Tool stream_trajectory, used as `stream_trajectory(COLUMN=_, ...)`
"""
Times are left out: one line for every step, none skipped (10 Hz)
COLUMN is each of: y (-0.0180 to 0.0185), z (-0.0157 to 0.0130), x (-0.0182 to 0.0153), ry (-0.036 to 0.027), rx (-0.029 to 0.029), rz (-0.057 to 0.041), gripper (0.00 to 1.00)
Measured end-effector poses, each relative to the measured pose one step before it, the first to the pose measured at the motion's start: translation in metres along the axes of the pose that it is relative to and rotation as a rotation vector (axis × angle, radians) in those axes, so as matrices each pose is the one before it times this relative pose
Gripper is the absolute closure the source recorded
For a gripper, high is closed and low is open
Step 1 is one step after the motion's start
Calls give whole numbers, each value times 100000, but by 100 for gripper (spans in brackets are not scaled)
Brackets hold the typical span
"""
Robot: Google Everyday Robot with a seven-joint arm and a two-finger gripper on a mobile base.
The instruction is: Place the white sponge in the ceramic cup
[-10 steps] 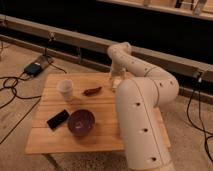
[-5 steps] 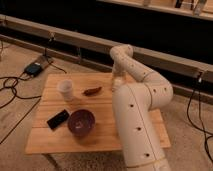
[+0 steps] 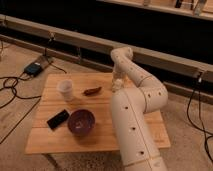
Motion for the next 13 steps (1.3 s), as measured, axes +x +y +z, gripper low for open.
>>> stream_trajectory(y=48, z=263, x=-6, ry=466, rx=118, rz=-348, gripper=35)
stream_trajectory(y=53, z=310, x=32, ry=678, rx=118, rz=-392, gripper=36)
stream_trajectory(y=85, z=255, x=12, ry=615, rx=49, rz=-495, gripper=43)
stream_trajectory(y=82, z=95, x=16, ry=394, rx=-69, rz=-310, gripper=51)
stream_trajectory(y=91, z=0, x=-26, ry=291, rx=-57, rz=-499, gripper=63)
stream_trajectory(y=50, z=-6, x=49, ry=368, rx=-57, rz=-460, gripper=73)
stream_trajectory(y=118, z=-64, x=66, ry=401, rx=-105, rz=-595, gripper=83)
stream_trajectory(y=71, z=-76, x=70, ry=322, rx=47, rz=-493, gripper=91)
stream_trajectory(y=332, z=-529, x=66, ry=294, rx=-146, rz=-1288, gripper=99)
stream_trajectory(y=427, z=-620, x=-12, ry=-65, rx=-124, rz=-1337, gripper=100)
stream_trajectory(y=294, z=-590, x=33, ry=-26, rx=92, rz=-1134, gripper=100)
stream_trajectory(y=245, z=-770, x=145, ry=30, rx=234, rz=-1185, gripper=100)
stream_trajectory(y=421, z=-818, x=107, ry=-649, rx=-78, rz=-1265, gripper=100)
